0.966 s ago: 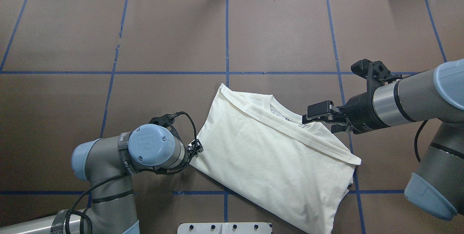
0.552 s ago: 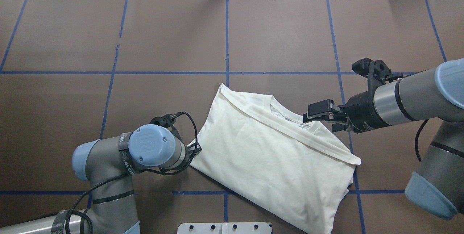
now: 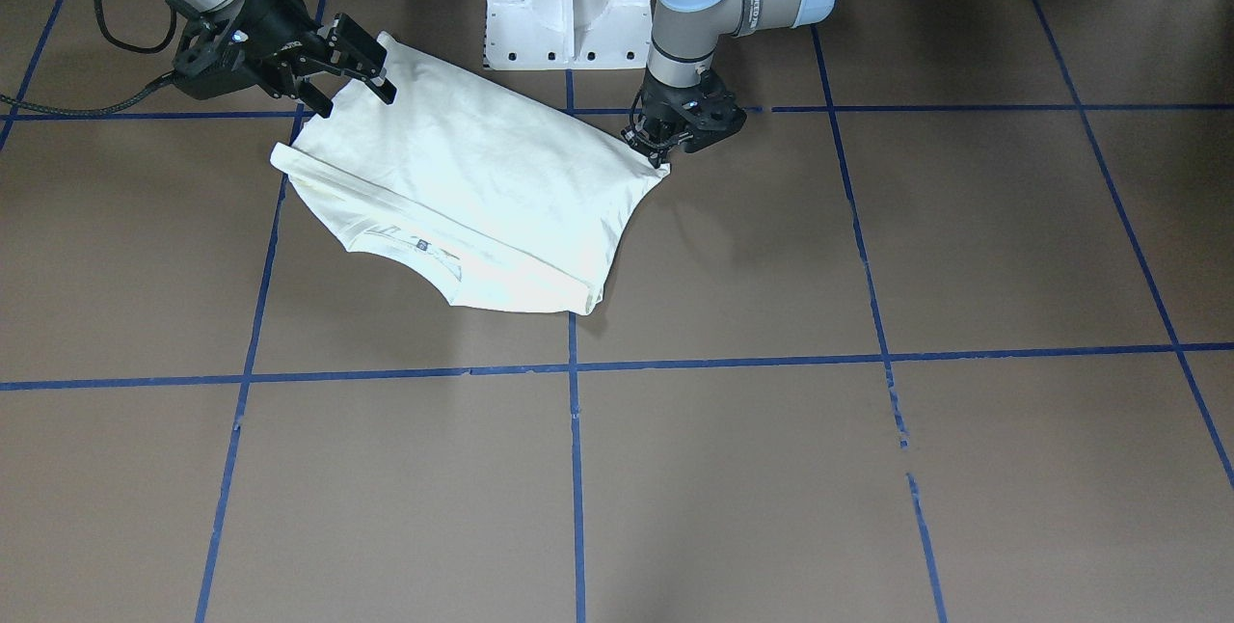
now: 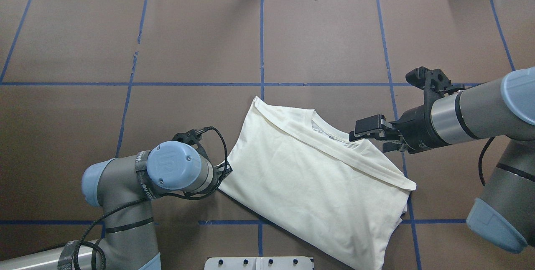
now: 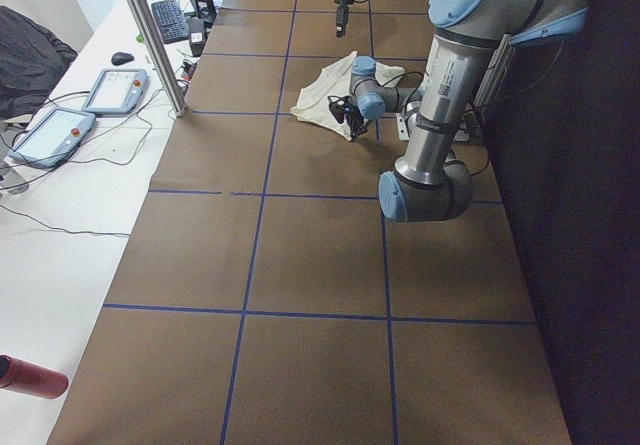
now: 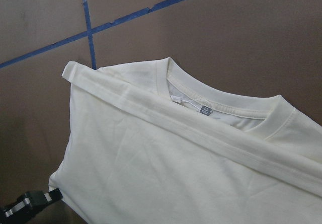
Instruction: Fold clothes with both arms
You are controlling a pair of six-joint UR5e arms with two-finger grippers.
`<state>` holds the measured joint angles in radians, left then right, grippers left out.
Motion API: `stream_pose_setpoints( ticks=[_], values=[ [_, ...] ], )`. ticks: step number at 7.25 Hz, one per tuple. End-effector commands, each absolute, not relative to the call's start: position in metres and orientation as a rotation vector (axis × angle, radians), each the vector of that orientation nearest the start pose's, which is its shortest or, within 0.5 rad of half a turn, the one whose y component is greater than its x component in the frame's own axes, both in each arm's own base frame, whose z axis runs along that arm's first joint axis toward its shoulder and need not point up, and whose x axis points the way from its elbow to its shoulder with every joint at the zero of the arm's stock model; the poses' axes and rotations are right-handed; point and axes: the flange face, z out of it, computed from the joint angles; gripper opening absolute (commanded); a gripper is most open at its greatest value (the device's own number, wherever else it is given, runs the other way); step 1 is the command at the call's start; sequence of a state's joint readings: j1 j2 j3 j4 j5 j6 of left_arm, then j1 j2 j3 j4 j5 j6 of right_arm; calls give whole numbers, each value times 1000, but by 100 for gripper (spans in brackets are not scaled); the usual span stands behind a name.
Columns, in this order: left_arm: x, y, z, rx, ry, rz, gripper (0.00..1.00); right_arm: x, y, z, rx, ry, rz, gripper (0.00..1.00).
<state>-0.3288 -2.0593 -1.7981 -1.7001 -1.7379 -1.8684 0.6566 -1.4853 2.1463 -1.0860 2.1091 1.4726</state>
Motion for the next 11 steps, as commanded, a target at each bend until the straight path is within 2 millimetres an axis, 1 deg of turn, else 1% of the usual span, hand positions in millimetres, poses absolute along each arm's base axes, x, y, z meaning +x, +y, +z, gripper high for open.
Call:
stream_pose_setpoints(
  ticks=[1,2,3,4,5,6,7,8,9,10,11],
  values=[
    [539,-358,275,-110,853,-581,0,-318,-348,290,-39,-1212,176,100],
    [527,-380,275,-77,852,-578,0,-316,-349,290,-41,-1213,176,100],
    [520,-407,281,-45,838,-586,0,-314,-350,290,-41,-1214,178,100],
    [526,-442,281,-15,818,-593,0,-314,-350,291,-46,-1211,179,100],
    [533,-488,270,26,815,-590,0,-312,-351,293,-47,-1208,183,100],
    [531,-534,266,73,818,-585,0,-311,-352,293,-45,-1208,186,100],
    [527,-571,262,125,825,-557,0,-309,-354,294,-45,-1203,194,100],
    [532,-603,258,162,838,-539,0,-306,-357,294,-40,-1202,202,100],
    [534,-626,241,212,877,-521,0,-306,-357,294,-38,-1202,203,100],
    [548,-643,239,256,883,-510,0,-305,-357,294,-39,-1202,204,100],
    [550,-651,249,285,898,-511,0,-305,-357,294,-38,-1202,205,100]
  ],
)
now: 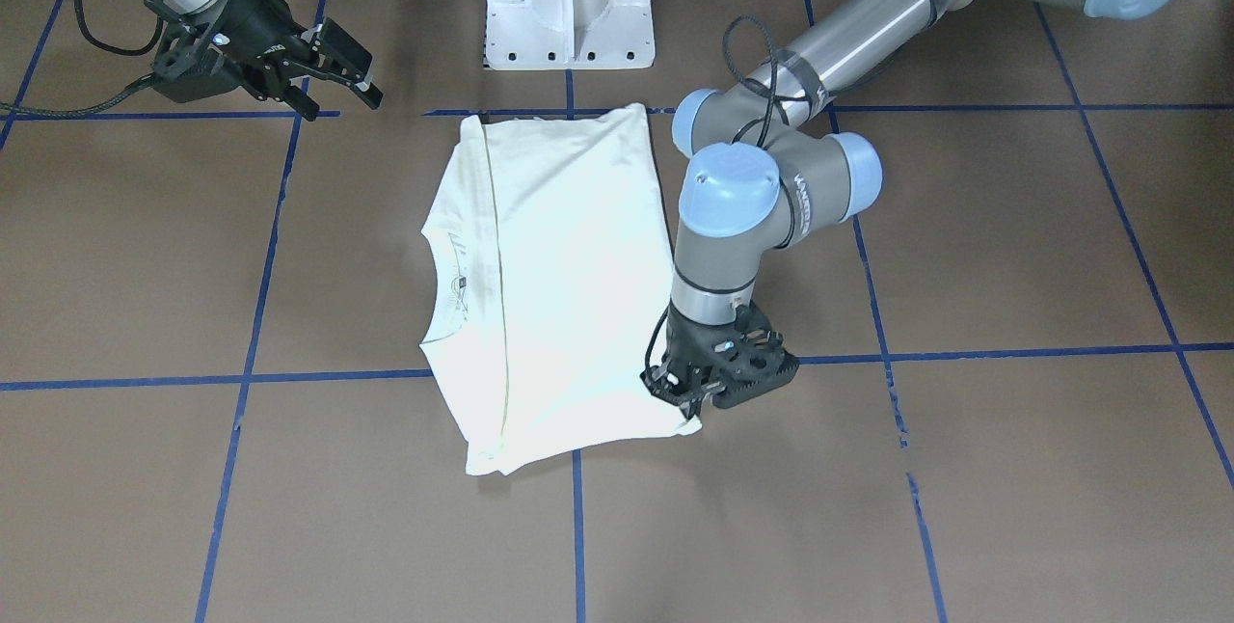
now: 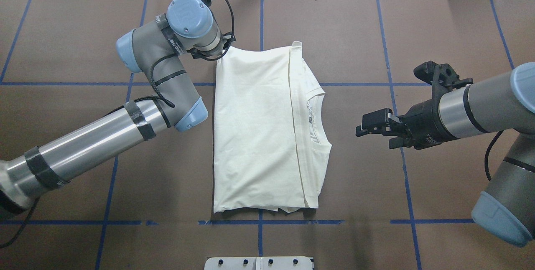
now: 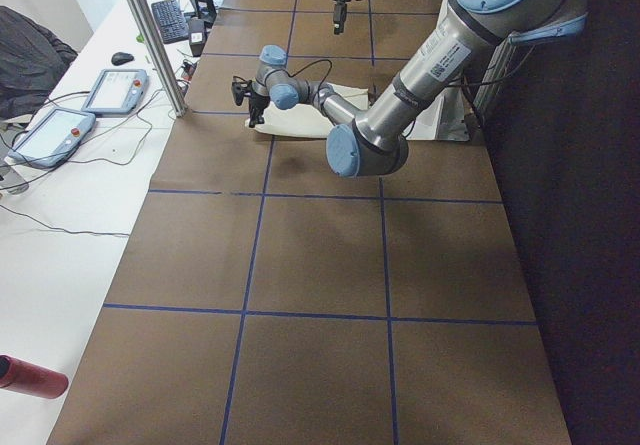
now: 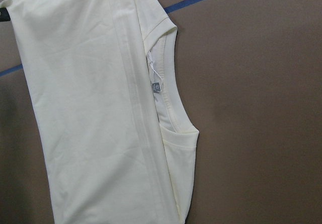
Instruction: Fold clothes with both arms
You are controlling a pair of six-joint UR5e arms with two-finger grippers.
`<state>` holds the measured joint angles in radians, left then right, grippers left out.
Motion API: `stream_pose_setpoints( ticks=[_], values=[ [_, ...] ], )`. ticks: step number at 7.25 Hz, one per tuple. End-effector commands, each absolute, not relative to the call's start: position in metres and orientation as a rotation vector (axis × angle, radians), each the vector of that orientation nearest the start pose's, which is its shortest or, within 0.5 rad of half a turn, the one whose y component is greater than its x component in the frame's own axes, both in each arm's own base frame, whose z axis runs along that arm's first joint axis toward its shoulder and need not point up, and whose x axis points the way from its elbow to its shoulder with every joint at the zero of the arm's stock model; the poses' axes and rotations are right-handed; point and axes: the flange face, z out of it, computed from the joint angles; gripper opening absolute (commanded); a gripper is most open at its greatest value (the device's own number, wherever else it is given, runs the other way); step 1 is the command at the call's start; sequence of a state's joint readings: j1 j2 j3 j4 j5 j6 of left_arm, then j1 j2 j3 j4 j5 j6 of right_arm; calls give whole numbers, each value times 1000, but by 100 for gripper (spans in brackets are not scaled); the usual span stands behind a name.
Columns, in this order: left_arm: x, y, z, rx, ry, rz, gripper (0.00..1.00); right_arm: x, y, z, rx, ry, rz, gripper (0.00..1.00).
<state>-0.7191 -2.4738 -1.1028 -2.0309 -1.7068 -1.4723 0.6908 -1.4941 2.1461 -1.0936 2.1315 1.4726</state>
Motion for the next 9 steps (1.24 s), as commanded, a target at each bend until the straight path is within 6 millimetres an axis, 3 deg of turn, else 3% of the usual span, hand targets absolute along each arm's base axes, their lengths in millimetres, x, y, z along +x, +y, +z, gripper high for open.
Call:
stream_pose_setpoints(
  ticks=[1,4,5,7,8,9],
  values=[
    [552,-653,257,289,887,-508,0,-305,-357,295,-38,-1201,205,100],
    [551,-657,269,303,880,-511,0,-309,-360,301,-44,-1191,210,100],
    [546,-663,282,328,853,-531,99,-310,-361,302,-43,-1186,213,100],
    [515,-679,278,361,844,-482,100,-313,-369,312,-46,-1162,233,100],
    [492,-668,297,302,871,-445,100,-319,-374,316,-54,-1129,237,100],
    [471,-648,302,285,865,-421,100,-327,-382,305,-62,-1096,240,100]
  ],
)
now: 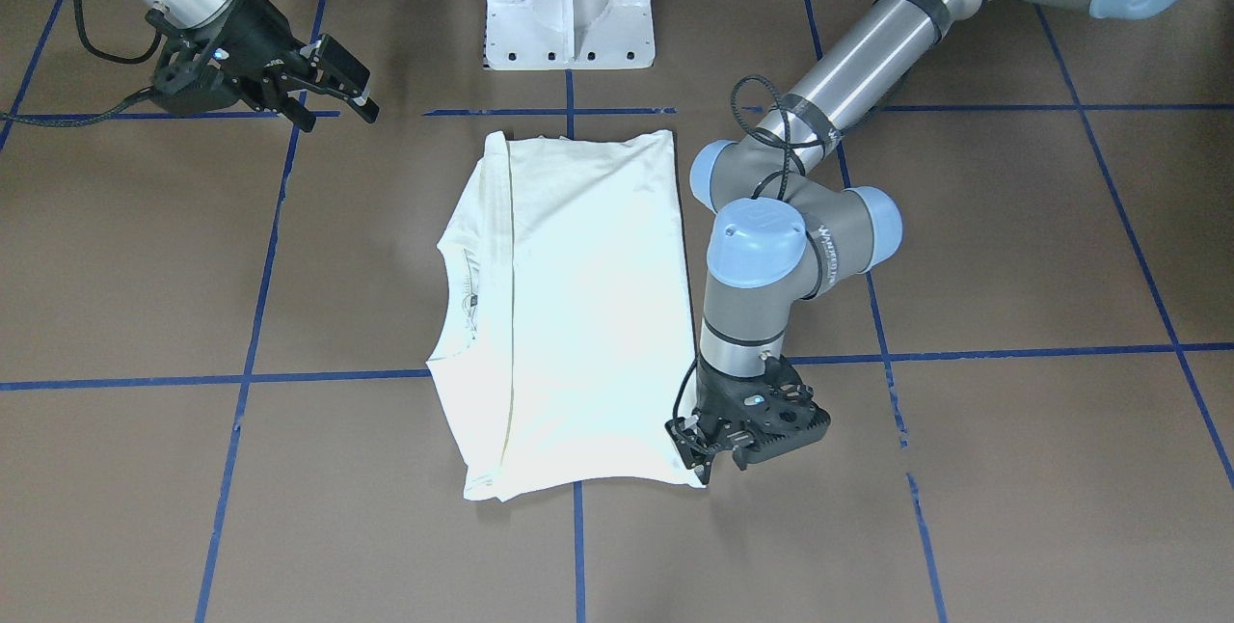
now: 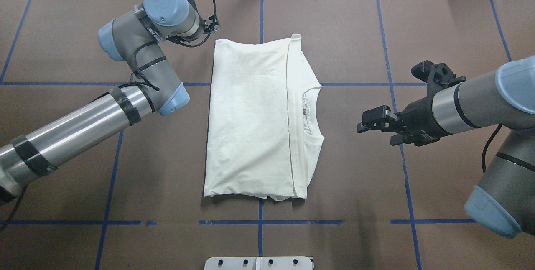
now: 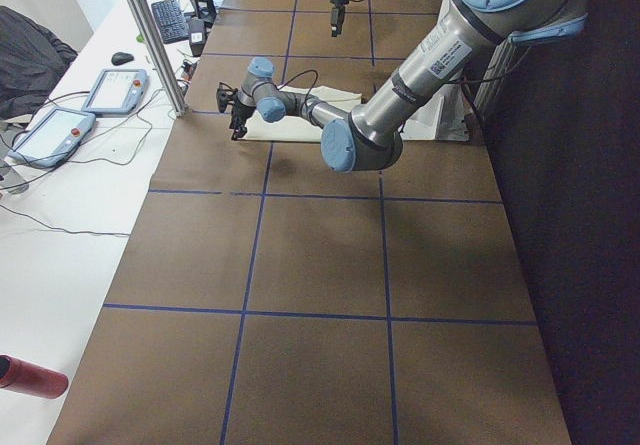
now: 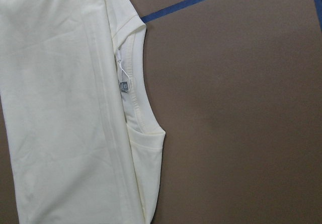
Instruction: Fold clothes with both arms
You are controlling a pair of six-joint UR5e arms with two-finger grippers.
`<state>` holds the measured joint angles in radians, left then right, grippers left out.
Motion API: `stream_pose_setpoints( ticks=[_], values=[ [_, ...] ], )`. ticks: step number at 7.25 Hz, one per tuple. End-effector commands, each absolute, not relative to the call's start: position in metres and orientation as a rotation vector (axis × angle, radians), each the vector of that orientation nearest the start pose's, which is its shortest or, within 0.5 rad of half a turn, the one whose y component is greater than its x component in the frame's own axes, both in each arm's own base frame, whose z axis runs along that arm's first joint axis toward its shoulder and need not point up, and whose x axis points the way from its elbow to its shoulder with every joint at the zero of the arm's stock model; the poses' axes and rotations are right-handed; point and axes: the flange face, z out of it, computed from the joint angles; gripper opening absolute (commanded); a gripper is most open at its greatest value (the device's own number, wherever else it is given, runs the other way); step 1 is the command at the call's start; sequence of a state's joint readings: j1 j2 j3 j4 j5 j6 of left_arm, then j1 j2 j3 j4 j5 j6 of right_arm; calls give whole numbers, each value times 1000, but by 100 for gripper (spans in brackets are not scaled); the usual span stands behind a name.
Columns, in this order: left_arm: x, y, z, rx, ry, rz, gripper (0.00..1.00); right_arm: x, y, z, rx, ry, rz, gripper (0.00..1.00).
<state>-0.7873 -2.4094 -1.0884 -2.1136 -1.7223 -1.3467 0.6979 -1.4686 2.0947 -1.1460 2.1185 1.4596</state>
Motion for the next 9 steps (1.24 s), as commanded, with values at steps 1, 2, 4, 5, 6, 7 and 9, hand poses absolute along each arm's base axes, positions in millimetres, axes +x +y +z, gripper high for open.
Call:
stream_pose_setpoints(
  ticks=[1,2,4,5,6,7,9],
  values=[
    [454,-634,289,289,813,-367,100,-342,-389,294,-61,-1049,206,100],
    [430,-611,279,304,816,-341,100,-373,-390,281,-45,-994,184,100],
    [371,-528,270,293,913,-283,100,-465,-393,243,-23,-868,153,100],
    [357,-505,246,252,937,-256,100,-492,-376,244,-22,-835,124,100],
    [349,-496,233,243,937,-253,100,-520,-362,254,-15,-797,98,100],
    [348,-492,229,242,946,-254,100,-548,-355,258,-16,-768,78,100],
    [358,-486,231,228,945,-240,100,-575,-342,264,-41,-741,49,100]
  ],
)
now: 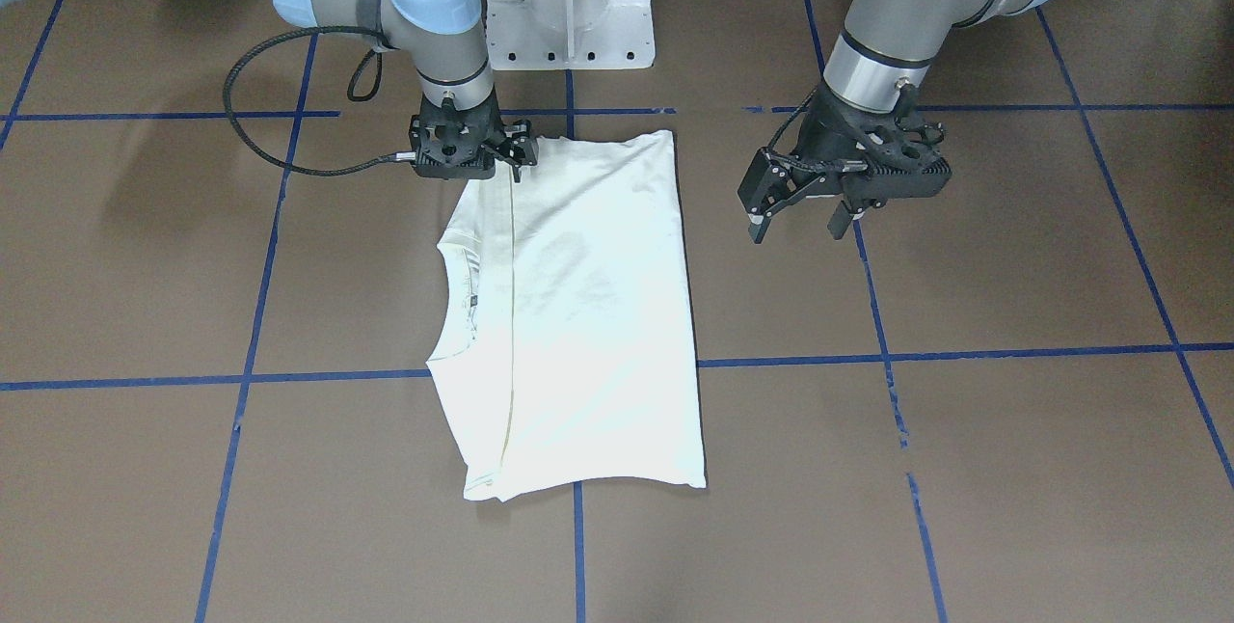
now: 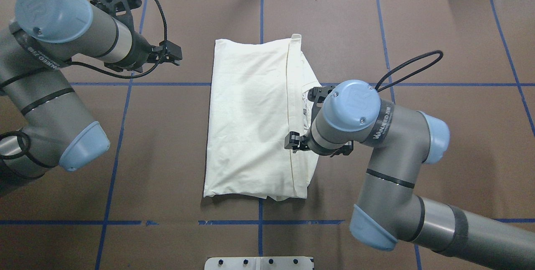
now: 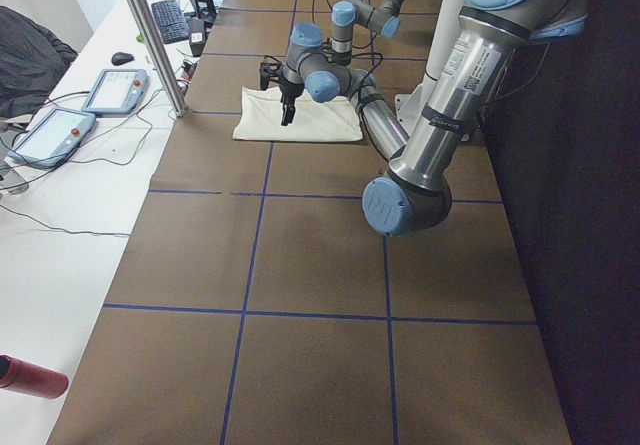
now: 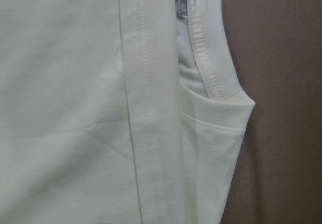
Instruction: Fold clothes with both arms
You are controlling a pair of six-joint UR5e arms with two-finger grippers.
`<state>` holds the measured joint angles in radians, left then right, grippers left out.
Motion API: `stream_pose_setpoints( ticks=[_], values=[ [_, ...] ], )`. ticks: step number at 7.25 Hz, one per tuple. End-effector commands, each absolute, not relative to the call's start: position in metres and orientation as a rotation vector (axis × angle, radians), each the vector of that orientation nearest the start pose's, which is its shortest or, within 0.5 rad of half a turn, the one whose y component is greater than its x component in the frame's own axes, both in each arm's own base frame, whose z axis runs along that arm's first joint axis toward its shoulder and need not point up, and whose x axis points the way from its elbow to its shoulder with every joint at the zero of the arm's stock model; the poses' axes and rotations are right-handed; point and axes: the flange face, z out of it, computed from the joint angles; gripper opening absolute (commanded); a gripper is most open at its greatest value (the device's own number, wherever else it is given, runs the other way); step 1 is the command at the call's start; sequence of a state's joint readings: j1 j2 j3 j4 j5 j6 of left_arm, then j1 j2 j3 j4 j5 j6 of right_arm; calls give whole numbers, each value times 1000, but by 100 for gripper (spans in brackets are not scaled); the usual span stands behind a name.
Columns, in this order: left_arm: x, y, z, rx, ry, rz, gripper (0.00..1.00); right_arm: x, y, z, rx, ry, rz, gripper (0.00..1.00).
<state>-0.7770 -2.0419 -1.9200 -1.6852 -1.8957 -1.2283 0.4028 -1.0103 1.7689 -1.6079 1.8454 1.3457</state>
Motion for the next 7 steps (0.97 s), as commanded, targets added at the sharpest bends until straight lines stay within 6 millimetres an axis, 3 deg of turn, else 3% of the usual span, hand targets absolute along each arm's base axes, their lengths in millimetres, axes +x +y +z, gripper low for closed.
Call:
stream_pose_setpoints(
  ticks=[1,7],
  values=[
    [363,-482,231,222,947,-230,100,-584,-341,270,-52,-724,45,100],
    [370,-477,229,216,954,-220,100,-586,-332,281,-96,-623,46,100]
  ],
)
